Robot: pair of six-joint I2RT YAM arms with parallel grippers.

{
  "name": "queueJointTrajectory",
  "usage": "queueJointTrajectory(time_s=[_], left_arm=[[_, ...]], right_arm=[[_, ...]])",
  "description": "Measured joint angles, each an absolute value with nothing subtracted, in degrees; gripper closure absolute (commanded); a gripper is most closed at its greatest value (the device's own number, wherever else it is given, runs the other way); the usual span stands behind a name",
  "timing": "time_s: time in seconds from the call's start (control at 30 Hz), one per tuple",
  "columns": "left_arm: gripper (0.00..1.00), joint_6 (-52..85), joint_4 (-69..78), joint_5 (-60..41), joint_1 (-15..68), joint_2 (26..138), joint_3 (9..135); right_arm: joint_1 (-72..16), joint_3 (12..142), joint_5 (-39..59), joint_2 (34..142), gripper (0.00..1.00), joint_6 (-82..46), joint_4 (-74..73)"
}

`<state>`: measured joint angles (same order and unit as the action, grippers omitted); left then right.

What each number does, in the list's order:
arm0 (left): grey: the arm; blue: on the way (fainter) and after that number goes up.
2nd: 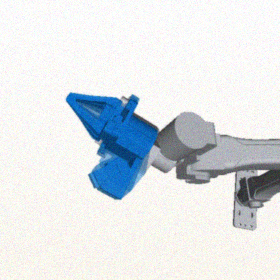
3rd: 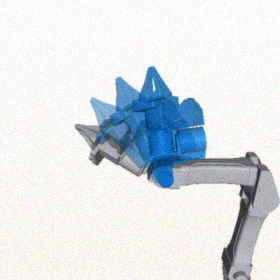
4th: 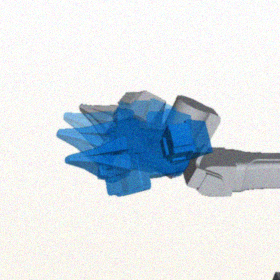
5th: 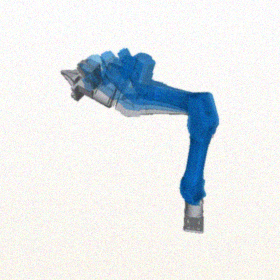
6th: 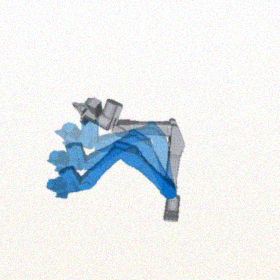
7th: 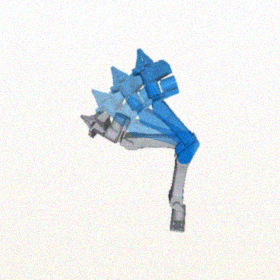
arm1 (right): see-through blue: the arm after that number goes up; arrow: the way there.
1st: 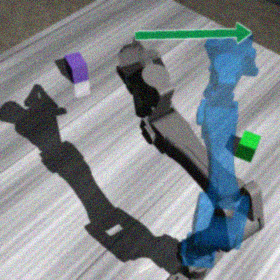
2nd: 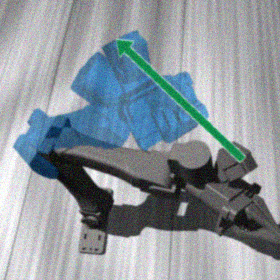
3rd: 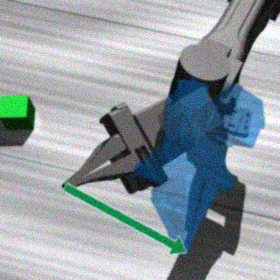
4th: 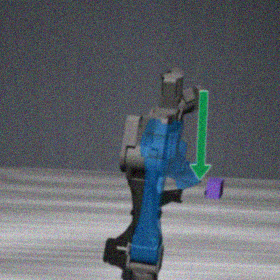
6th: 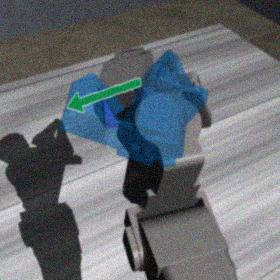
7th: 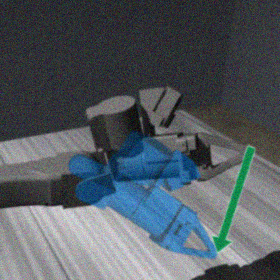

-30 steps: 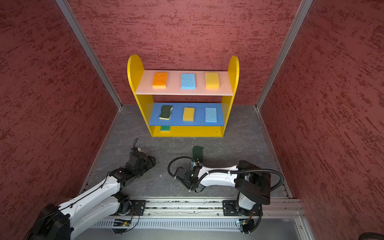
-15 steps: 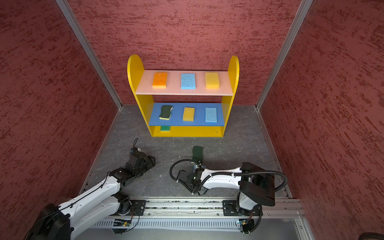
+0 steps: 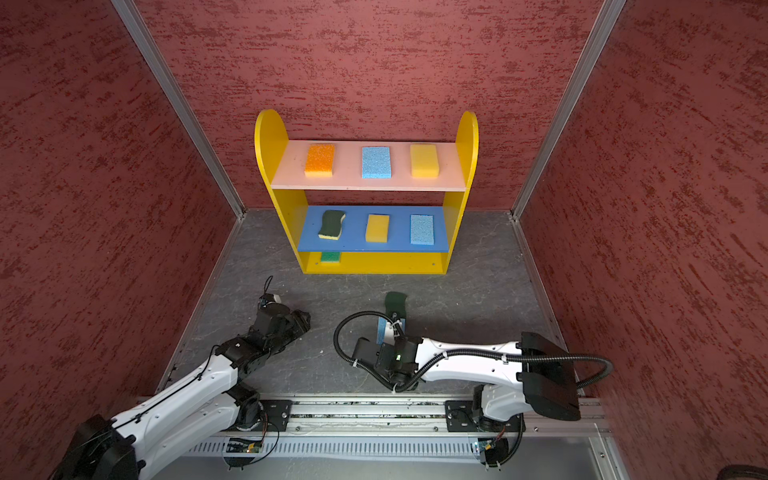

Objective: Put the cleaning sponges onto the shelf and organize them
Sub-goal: 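Carry the light blue sponge with the right gripper toward the shelf's yellow base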

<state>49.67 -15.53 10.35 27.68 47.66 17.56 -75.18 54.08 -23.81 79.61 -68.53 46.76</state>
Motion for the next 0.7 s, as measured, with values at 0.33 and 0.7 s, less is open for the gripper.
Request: queueJointTrajectory(time_s=[0.33,0.7], left_arm=[[0.34,49.5,-18.1,10.3,26.3,43.3,17.6],[0.33,48.1,-21.2,10.3,23.7,40.2,17.6]], right_arm=[[-73.9,62.3,-28.6,87.4,0.27,-59.9,44.2],[-69.5,62.6,-31.9,92.4,0.27,-49.1,37.4]])
